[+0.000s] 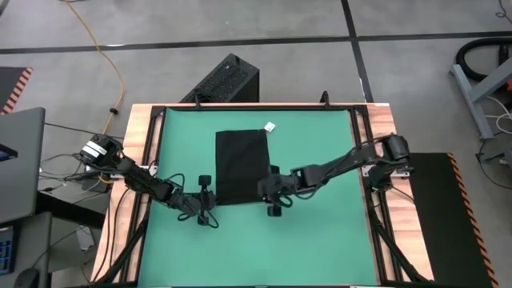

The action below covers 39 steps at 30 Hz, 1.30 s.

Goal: Roll towel
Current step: Roll the black towel

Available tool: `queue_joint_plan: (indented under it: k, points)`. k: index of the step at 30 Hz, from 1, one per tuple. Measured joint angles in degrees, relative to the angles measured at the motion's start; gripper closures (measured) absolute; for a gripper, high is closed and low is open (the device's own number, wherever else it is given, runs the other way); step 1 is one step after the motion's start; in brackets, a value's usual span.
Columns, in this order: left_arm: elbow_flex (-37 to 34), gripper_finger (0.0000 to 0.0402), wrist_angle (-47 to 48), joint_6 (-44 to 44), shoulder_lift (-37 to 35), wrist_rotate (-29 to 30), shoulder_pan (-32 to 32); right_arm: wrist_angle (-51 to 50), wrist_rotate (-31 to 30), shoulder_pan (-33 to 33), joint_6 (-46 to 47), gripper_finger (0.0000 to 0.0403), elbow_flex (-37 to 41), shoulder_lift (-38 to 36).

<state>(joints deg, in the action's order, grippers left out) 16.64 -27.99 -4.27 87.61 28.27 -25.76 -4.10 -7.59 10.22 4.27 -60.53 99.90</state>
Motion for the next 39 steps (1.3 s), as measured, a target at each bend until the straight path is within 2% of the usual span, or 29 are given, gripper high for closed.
queue_joint_plan:
  k: [6,8,15,24,30,39]
  points:
    - [0.0,0.0401,0.7,-0.8,0.0,-0.4,0.0,1.5,0.0,0.9,0.2,0.0374,0.1,3.7]
    - [0.0,0.0401,0.7,-1.1,0.0,-1.0,0.0,1.3,-0.2,1.1,0.2,0.0392,0.0,4.0]
    - [0.0,0.0401,1.6,-2.0,0.0,-2.8,0.0,-5.7,-9.1,0.1,3.6,0.0378,0.1,4.0]
    - [0.0,0.0401,1.7,-2.4,0.0,-3.7,0.0,-0.5,-10.7,2.8,2.0,0.0395,0.0,2.5]
    - [0.0,0.0401,1.9,-2.4,0.0,-4.0,0.0,0.5,-22.3,7.3,0.3,0.0395,0.1,1.9]
    - [0.0,0.0401,1.9,-2.4,0.0,-4.0,0.0,7.8,-19.9,8.0,2.8,0.0397,3.8,4.5]
